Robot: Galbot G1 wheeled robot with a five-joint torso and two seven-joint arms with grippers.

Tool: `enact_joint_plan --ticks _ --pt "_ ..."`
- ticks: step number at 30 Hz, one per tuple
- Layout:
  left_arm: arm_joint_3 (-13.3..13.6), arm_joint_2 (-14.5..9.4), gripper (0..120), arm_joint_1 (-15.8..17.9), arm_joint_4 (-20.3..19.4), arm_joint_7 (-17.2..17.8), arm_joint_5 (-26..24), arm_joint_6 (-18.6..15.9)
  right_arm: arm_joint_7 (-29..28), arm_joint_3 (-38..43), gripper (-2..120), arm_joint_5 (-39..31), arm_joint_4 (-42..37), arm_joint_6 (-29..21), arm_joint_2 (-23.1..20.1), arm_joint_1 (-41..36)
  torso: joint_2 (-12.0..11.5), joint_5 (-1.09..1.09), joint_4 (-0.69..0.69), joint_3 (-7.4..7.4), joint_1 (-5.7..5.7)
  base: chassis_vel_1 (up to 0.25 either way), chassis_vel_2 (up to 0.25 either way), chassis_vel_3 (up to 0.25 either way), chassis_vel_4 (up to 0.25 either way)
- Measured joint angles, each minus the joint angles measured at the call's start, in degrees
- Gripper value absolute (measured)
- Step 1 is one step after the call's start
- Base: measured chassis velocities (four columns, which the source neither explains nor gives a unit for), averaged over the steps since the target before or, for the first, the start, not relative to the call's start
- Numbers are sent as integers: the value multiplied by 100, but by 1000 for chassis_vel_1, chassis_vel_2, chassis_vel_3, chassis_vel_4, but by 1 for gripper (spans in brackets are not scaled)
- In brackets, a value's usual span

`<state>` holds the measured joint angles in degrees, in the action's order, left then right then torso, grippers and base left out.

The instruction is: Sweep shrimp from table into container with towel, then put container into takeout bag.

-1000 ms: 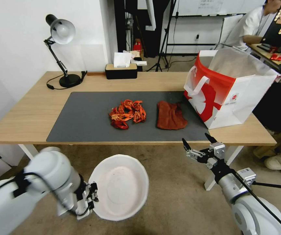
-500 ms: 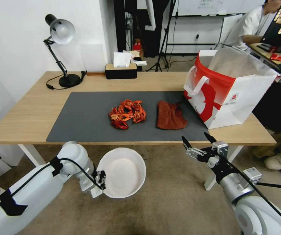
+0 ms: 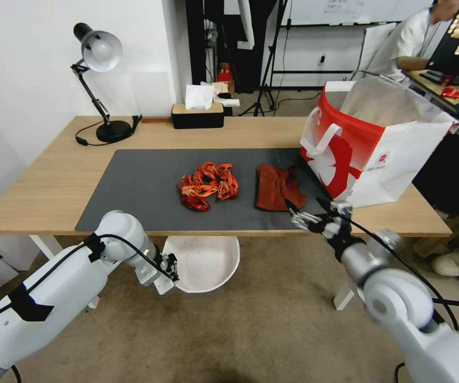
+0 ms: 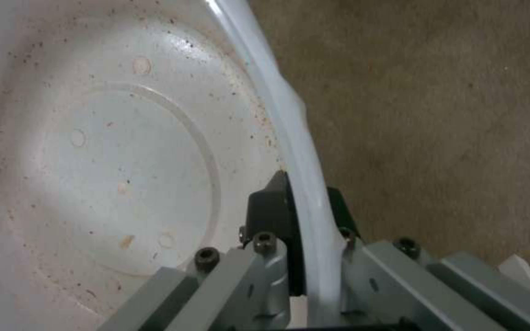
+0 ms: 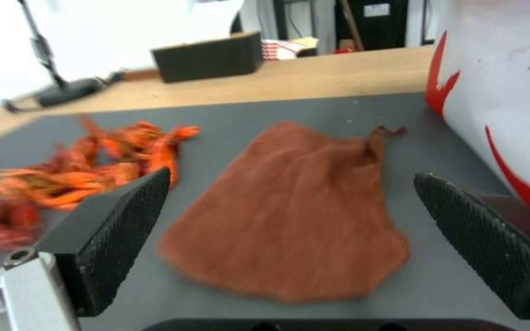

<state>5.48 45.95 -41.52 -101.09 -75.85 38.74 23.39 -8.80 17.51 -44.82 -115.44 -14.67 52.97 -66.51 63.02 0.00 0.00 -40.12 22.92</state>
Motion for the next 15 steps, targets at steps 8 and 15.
enact_joint_plan --ticks 8,15 --pt "29 -18 0 71 -73 120 324 151 -911 -1294 100 -118 950 -584 14 1884 0 -3 0 1 0 0 0 0 0" --pt "30 -144 0 76 -203 112 371 198 -1758 -1910 100 -163 1359 -1235 355 2549 0 -1 0 1 0 0 0 0 0"
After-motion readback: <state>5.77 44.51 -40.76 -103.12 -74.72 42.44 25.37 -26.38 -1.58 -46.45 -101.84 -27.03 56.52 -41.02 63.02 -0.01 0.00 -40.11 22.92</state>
